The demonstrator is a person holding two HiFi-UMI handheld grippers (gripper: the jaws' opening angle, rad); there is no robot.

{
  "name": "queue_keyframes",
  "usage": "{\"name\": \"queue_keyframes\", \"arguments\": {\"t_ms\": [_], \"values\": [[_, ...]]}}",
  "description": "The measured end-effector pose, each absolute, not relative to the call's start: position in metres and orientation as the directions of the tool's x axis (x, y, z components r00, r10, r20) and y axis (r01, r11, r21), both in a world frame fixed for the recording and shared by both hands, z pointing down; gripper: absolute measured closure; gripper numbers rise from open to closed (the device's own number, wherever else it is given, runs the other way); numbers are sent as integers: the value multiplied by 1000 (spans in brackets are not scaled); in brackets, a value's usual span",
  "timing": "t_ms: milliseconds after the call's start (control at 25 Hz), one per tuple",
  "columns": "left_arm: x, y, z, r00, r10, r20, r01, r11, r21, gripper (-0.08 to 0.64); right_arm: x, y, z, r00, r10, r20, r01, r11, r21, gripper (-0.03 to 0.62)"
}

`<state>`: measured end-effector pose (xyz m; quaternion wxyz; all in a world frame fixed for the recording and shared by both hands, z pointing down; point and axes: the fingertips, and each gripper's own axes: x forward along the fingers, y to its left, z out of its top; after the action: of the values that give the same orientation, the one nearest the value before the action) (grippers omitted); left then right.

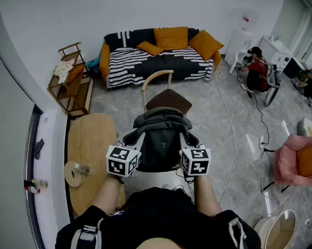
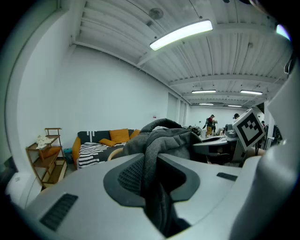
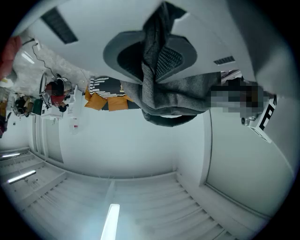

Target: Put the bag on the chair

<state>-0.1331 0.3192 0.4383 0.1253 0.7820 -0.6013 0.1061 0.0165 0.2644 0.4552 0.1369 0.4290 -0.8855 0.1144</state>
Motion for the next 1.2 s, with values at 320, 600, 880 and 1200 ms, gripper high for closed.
{"name": "queue_keyframes", "arguments": {"t_ms": [320,600,880,1200], "values": [[-131,318,443,256,-911,324,-967,-247,70,476,22,261,460,-613,-722,322,-783,609,-124,514],[-109,295,443,251,-913,320,-967,-250,46,476,44,241,463,-639,-713,289,-767,621,-163,512],[-74,263,455,250,-911,327,-968,-238,75,476,81,212,469,-661,-701,268,-749,637,-180,514],[-22,221,463,312,-879,361,-949,-308,70,476,136,176,478,-612,-740,278,-790,584,-186,514]]}}
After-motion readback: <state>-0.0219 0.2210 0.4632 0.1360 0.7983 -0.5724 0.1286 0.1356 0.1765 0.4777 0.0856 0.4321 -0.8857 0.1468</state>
